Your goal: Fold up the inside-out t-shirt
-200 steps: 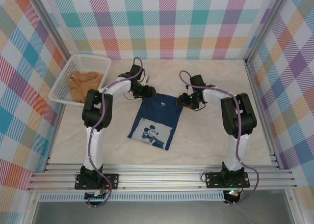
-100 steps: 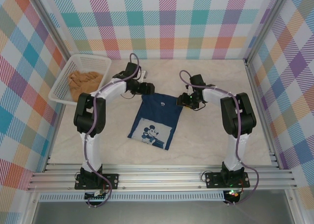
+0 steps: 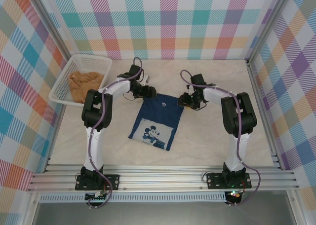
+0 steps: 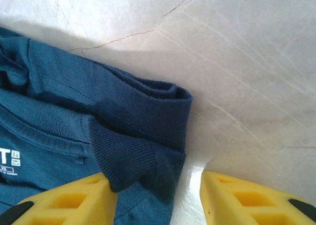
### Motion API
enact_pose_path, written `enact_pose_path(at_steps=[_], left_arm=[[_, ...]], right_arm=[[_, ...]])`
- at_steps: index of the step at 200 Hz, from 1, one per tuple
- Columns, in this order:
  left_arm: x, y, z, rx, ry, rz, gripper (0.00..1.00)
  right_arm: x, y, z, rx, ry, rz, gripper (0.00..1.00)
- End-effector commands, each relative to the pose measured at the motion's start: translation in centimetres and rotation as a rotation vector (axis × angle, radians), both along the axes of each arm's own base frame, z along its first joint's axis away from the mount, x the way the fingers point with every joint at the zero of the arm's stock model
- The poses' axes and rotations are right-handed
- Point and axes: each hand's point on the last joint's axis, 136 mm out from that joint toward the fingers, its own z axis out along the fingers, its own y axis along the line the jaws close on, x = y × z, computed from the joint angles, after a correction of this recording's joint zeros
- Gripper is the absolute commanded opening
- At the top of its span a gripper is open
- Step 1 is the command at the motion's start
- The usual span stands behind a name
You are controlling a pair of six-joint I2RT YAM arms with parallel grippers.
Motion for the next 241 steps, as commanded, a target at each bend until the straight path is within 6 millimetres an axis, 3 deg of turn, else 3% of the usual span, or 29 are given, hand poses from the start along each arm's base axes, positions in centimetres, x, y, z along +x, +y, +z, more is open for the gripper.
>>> enact_pose_path(at_steps=[1, 42, 174, 207, 241], left_arm=[[-1.0, -0.9, -0.6, -0.064, 0.065, -0.047, 0.67], [-1.5, -1.7, -0.9, -0.108, 0.098, -0.081, 0.52], [-0.9, -0.3, -1.9, -0.101, 0.127, -0.061, 0.14], [-0.8, -0.4, -1.8, -0.109, 0.126, -0.056, 0.07], [0.0, 0.8, -1.0, -0.114, 0.107, -0.019, 0.0]], right_arm=[[0.3, 3.2, -1.4, 0.067, -0.007, 0.051, 0.47], [0.8, 4.5, -1.2, 0.105, -0.01, 0.06, 0.43], [2.2, 7.0, -1.3, 0.174, -0.002, 0.064, 0.32], [2.9, 7.5, -1.2, 0.196, -0.007, 0.058, 0.24], [4.0, 6.6, -0.5, 0.145, -0.061, 0.049, 0.09]])
